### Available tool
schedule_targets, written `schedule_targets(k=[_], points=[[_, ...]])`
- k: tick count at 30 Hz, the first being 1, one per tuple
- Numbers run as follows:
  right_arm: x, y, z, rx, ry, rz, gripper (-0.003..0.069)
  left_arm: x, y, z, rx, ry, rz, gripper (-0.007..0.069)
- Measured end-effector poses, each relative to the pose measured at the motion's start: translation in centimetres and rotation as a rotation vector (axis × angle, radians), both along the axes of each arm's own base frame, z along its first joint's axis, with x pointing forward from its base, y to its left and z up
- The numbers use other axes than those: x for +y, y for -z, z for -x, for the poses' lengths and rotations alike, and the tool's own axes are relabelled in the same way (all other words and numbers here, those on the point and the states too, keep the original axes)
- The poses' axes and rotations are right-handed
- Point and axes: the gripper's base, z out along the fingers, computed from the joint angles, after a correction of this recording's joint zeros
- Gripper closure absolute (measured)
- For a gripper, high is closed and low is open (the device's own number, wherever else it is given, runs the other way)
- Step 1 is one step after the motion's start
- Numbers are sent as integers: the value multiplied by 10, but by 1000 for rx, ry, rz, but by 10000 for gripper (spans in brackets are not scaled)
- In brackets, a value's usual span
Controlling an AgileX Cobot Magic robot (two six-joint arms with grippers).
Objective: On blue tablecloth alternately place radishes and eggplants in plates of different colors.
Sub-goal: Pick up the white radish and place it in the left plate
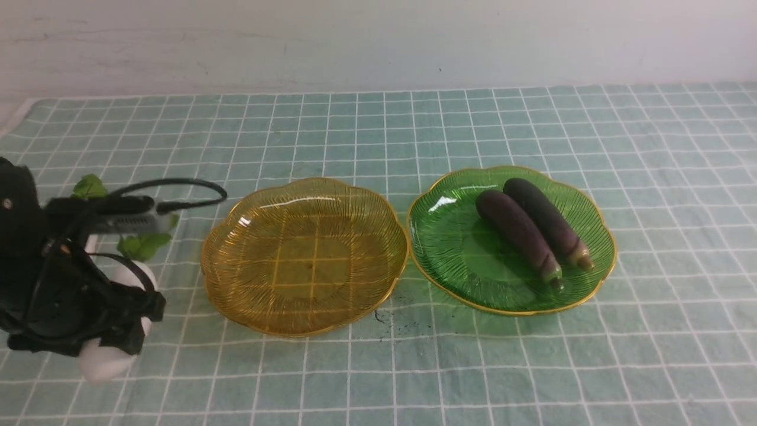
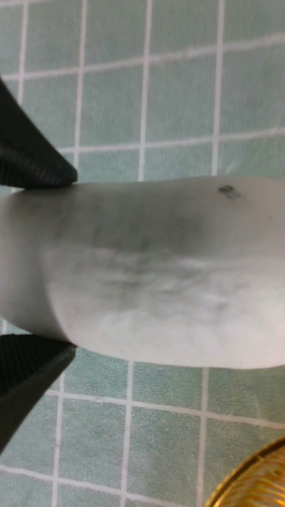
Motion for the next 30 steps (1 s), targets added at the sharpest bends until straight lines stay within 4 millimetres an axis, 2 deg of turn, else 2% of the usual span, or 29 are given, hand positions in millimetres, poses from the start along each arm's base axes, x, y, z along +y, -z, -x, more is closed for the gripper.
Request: schedule_targets(k=[1,2,4,7,9,11,12,14,15,17,21,25,30], points=[[0,0,0,0,0,0,674,0,-5,2,-2,-8,0,204],[0,0,0,0,0,0,674,0,-29,5,-47,-25,12,204],[0,0,0,-1,1,4,674,-7,-48,5,-81,-15,46,204],[0,0,0,-3,4,11,674,-30,-66,-1,-113,53,129,204],[-1,0,0,-5,7,20,674,-48,-69,-8,-119,107,172,204],[-1,0,0,-6,9,25,674,-64,-66,-17,-120,151,196,204],[-1,0,0,-8,11,31,674,-82,-60,-28,-127,194,211,204],[-1,0,0,-9,12,34,674,-104,-44,-45,-122,219,225,204],[-1,0,0,-9,12,34,674,-106,-44,-46,-123,220,226,204],[-1,0,0,-9,12,34,674,-120,-26,-62,-103,207,235,204],[-1,0,0,-7,12,37,674,-134,4,-92,-76,184,232,204],[-1,1,0,-3,12,38,674,-141,21,-108,-51,175,237,182],[-2,1,0,-4,12,41,674,-146,23,-114,-43,153,282,92]])
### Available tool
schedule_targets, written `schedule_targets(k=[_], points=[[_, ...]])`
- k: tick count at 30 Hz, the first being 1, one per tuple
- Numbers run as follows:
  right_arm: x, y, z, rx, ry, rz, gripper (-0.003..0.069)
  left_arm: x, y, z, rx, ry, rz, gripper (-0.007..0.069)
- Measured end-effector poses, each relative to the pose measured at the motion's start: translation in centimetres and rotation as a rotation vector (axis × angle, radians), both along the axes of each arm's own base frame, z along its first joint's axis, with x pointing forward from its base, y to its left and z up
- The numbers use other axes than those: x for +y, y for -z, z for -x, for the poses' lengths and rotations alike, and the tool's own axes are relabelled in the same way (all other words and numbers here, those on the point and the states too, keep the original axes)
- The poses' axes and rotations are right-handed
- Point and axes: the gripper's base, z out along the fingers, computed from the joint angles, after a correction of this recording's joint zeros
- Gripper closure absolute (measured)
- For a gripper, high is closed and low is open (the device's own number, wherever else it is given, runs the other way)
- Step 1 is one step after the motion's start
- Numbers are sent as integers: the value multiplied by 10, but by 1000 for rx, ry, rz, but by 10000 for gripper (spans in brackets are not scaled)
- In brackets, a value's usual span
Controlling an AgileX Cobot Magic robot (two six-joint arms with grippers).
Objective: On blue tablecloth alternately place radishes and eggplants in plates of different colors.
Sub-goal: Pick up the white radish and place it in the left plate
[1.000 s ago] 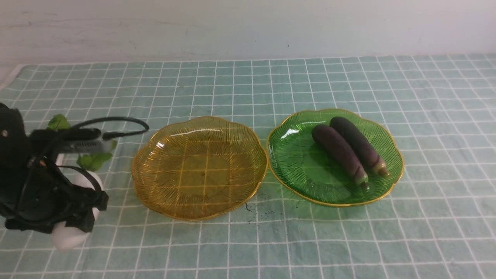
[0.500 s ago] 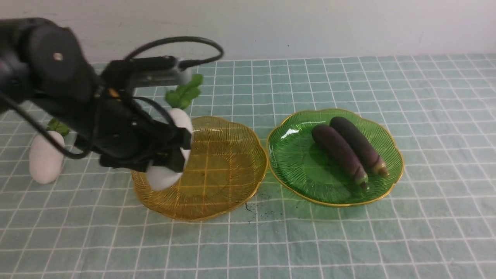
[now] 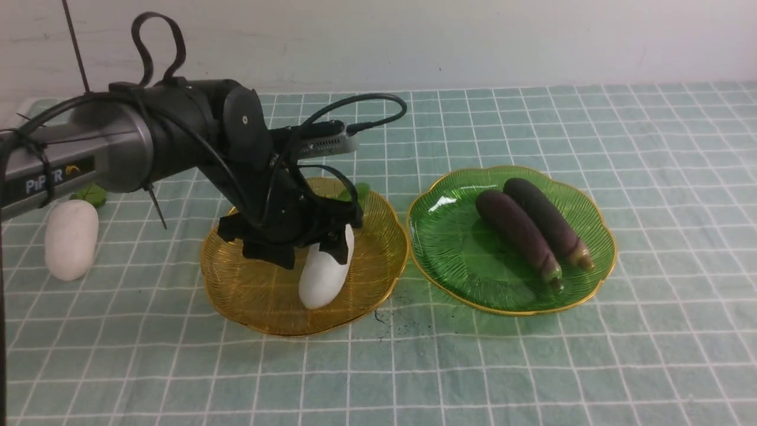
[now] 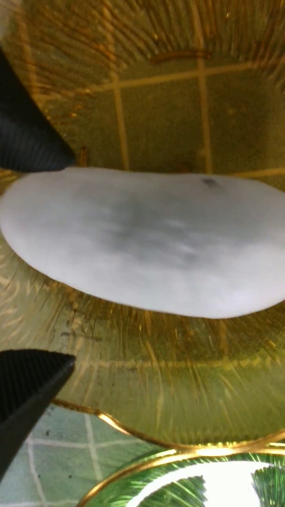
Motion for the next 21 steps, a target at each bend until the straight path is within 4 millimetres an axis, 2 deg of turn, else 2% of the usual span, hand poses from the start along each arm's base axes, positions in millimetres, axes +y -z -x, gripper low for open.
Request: schedule_targets(k=[3,5,6,8,11,14,18,21], points=[[0,0,0,0,0,0,674,-2,-17,-3,-23,23,4,44],[0,0,0,1,0,0,674,5,-43,-7,-66,49,-39,62],[0,0,0,1,0,0,674,12,-56,-8,-85,54,-69,90],[0,0,0,1,0,-1,674,41,-92,-10,-103,31,-186,196],[0,0,0,2,-1,-2,674,78,-111,-16,-116,-35,-280,349],[0,0,0,2,-1,-3,674,128,-115,-21,-101,-143,-346,543],[0,0,0,2,-1,-3,674,180,-106,-25,-47,-270,-344,617],[0,0,0,2,-1,-3,674,212,-92,-29,3,-349,-326,622]])
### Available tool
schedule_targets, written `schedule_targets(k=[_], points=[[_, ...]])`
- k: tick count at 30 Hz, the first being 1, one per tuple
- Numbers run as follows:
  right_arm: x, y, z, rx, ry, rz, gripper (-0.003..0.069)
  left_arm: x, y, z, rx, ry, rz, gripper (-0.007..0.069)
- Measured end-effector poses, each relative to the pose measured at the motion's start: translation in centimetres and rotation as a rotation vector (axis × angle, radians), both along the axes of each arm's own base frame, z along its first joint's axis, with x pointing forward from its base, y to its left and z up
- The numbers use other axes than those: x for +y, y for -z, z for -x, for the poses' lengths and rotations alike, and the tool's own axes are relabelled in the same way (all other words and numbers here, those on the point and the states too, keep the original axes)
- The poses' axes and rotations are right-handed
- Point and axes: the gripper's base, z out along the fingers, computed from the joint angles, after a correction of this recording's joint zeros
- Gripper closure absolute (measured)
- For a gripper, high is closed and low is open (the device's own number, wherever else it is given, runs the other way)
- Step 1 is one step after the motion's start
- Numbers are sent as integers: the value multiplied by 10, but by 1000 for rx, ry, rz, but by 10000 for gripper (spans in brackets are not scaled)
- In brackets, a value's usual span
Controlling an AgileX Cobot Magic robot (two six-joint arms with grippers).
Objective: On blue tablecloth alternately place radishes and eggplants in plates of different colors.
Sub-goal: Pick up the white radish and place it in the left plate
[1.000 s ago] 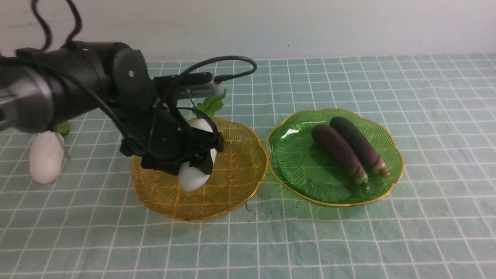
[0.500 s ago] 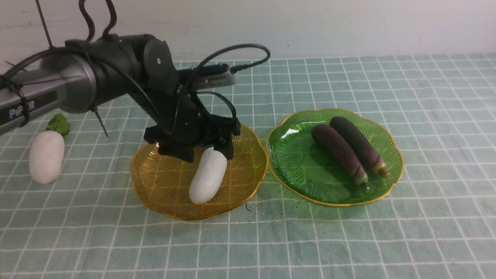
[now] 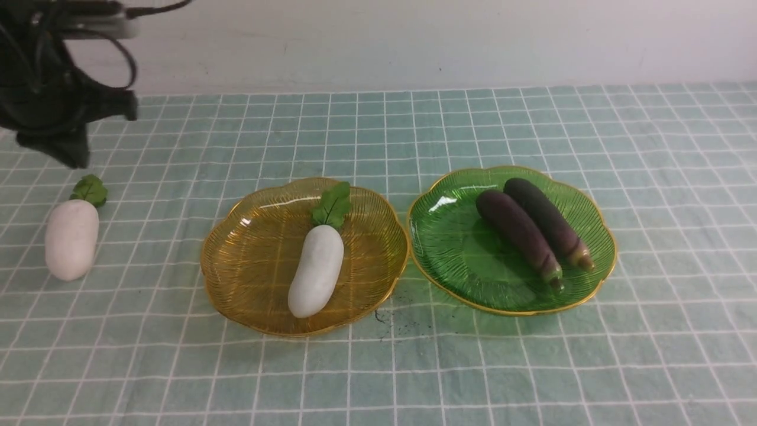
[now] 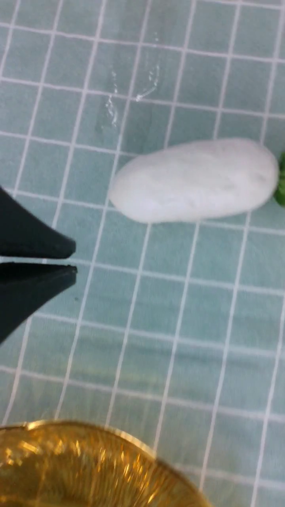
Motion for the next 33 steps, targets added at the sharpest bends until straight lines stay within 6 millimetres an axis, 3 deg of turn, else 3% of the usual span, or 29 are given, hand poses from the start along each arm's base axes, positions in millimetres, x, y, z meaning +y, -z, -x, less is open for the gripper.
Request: schedule_targets(k=[6,9,12,17,20,22,25,30,32,33], points=[[0,0,0,2,-1,-1,674,34,38,-10,85,-111,42,534],[0,0,0,3,-1,-2,674,41,54,-14,121,-130,50,440],[0,0,0,3,-1,-2,674,43,72,-20,155,-133,57,279],[0,0,0,3,-1,-2,674,47,95,-32,135,-124,47,96],[0,0,0,3,-1,-2,674,51,110,-37,146,-114,13,64],[0,0,0,4,-1,-3,674,54,123,-40,169,-104,-18,86],[0,0,0,3,0,1,674,57,136,-42,200,-98,-35,208],[0,0,0,2,2,5,674,57,133,-41,207,-98,-44,211],[0,0,0,2,2,5,674,56,124,-37,211,-102,-42,211],[0,0,0,2,2,6,674,54,107,-33,194,-109,-34,211]])
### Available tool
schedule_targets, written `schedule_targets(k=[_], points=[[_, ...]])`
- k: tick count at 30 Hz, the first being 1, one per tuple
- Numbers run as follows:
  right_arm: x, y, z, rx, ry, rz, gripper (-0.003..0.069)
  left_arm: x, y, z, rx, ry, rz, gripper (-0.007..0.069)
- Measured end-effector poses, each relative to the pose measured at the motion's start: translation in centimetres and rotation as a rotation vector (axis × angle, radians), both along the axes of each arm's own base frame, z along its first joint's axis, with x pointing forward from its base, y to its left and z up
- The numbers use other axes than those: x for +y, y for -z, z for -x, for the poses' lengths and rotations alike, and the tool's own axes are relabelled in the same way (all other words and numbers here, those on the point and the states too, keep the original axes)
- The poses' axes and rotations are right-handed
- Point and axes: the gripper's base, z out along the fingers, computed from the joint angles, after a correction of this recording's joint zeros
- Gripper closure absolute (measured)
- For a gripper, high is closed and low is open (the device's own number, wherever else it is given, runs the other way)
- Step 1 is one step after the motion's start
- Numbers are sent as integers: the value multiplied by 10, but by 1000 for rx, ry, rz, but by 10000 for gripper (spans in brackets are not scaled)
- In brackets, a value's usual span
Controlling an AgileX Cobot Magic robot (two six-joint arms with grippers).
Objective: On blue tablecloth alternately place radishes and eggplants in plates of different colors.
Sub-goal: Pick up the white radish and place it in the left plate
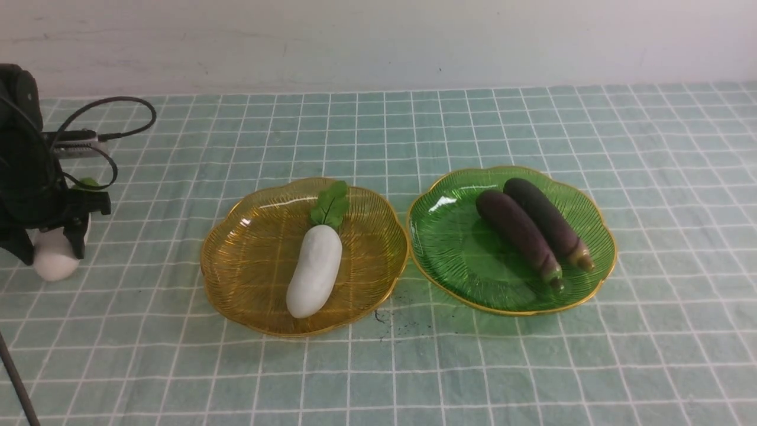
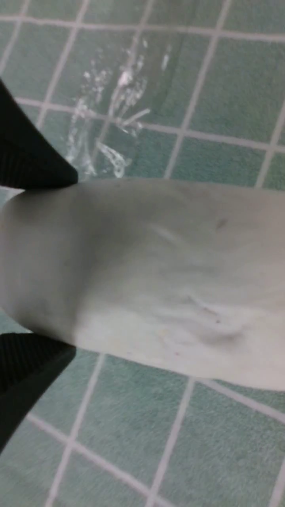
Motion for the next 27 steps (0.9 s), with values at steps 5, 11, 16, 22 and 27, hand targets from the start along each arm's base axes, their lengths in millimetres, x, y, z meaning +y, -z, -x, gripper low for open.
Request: schedule_targets(k=[5,11,16,22,27], points=[[0,0,0,1,1,2,674,-27,-69,21,-122,68,65,211],[0,0,0,0,1,3,674,-107,-98,53,-158,270,267,211],[0,0,0,2,1,2,674,-172,-77,61,-72,418,335,211],[0,0,0,2,1,1,674,-200,-47,49,-53,470,339,211],[0,0,0,2,1,1,674,-206,-18,36,-32,464,340,188]])
